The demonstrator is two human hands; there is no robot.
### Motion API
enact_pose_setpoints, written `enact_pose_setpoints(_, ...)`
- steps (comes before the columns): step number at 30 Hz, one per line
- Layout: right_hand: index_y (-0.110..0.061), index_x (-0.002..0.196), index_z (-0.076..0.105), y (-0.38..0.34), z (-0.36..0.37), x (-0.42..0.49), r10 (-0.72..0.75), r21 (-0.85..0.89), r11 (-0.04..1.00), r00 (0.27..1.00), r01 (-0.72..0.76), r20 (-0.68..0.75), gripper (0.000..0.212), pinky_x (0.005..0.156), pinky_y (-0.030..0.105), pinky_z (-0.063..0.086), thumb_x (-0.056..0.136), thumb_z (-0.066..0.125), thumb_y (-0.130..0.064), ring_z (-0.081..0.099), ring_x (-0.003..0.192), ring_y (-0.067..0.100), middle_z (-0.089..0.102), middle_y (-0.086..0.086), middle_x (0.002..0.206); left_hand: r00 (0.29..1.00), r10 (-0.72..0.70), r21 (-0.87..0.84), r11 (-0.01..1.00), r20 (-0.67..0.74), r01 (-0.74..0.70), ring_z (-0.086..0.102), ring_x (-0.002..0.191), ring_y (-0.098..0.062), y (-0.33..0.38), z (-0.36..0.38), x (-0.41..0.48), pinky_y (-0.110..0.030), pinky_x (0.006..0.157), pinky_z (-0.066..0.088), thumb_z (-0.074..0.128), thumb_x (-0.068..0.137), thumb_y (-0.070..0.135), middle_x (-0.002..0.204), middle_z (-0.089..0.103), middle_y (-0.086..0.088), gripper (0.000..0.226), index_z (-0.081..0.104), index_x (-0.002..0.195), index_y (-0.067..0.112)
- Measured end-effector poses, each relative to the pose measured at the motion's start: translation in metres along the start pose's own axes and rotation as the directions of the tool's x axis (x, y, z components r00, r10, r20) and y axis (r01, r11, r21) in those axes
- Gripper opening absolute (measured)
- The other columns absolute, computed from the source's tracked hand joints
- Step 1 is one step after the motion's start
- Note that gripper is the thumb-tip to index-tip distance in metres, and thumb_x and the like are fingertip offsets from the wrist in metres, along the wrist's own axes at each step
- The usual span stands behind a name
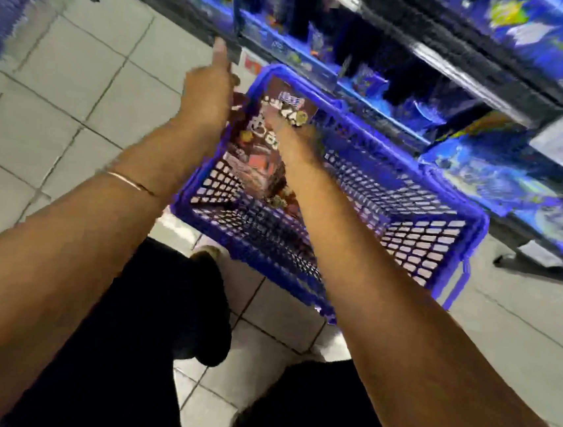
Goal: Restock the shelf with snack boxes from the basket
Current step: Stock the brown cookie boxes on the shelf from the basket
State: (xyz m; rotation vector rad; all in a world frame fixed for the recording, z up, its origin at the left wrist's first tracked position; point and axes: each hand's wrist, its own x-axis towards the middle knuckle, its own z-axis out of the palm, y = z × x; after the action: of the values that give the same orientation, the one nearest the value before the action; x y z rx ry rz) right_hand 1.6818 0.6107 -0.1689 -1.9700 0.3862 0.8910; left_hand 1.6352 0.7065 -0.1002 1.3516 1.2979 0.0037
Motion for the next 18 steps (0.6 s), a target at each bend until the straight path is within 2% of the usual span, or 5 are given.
enact_pose_setpoints(4,-0.007,0.140,0.038,0.019,0.033,0.032,-0.146,-0.114,0.985,0.977,0.129,-0.157,0.098,0.105,0.044,0.045,0.070,0.081,-0.060,0.046,0.130,0.035,0.043,0.016,0.142,0.995,0.095,0.090,0.991,0.005,-0.095,0.067,0.088,-0.024,-0.018,0.015,0.029,-0.028,0.074,0.048,0.026,0.111,0.061,0.123,0.074,-0.014,0.063,0.066,0.093,0.016)
enact_pose_setpoints(7,-0.008,0.134,0.034,0.036,0.038,0.036,-0.210,-0.096,0.976,0.954,0.193,-0.215,0.098,0.101,0.046,0.043,0.067,0.082,-0.062,0.046,0.127,0.040,0.041,0.018,0.139,0.986,0.167,0.111,0.980,-0.021,-0.164,0.069,0.119,-0.030,-0.025,0.016,0.033,-0.036,0.099,0.051,0.031,0.109,0.064,0.133,0.071,-0.015,0.070,0.068,0.123,0.007)
enact_pose_setpoints(9,-0.008,0.133,0.033,0.042,0.034,0.032,-0.232,-0.099,0.971,0.952,0.216,-0.202,0.097,0.097,0.045,0.043,0.068,0.082,-0.061,0.045,0.128,0.040,0.041,0.020,0.140,0.974,0.225,0.122,0.968,-0.024,-0.220,0.070,0.109,-0.025,-0.018,0.018,0.025,-0.033,0.089,0.053,0.033,0.108,0.065,0.123,0.072,-0.007,0.067,0.069,0.118,0.008)
enact_pose_setpoints(12,-0.008,0.138,0.032,0.040,0.021,0.027,-0.249,-0.031,0.969,0.957,0.247,-0.148,0.093,0.092,0.044,0.044,0.073,0.082,-0.051,0.050,0.125,0.039,0.045,0.017,0.139,0.955,0.297,0.130,0.947,-0.010,-0.294,0.053,0.081,-0.018,-0.011,0.019,0.007,-0.029,0.060,0.036,0.035,0.109,0.061,0.095,0.059,-0.006,0.053,0.057,0.095,0.016)
enact_pose_setpoints(18,-0.013,0.153,0.026,0.040,-0.015,0.023,-0.395,-0.060,0.919,0.904,0.391,-0.161,0.103,0.101,0.045,0.044,0.075,0.085,-0.044,0.051,0.132,0.030,0.049,0.008,0.145,0.943,0.332,0.211,0.922,0.000,-0.325,0.056,0.083,-0.012,-0.014,0.012,0.001,-0.027,0.067,0.039,0.034,0.108,0.064,0.104,0.065,-0.002,0.058,0.062,0.116,0.014)
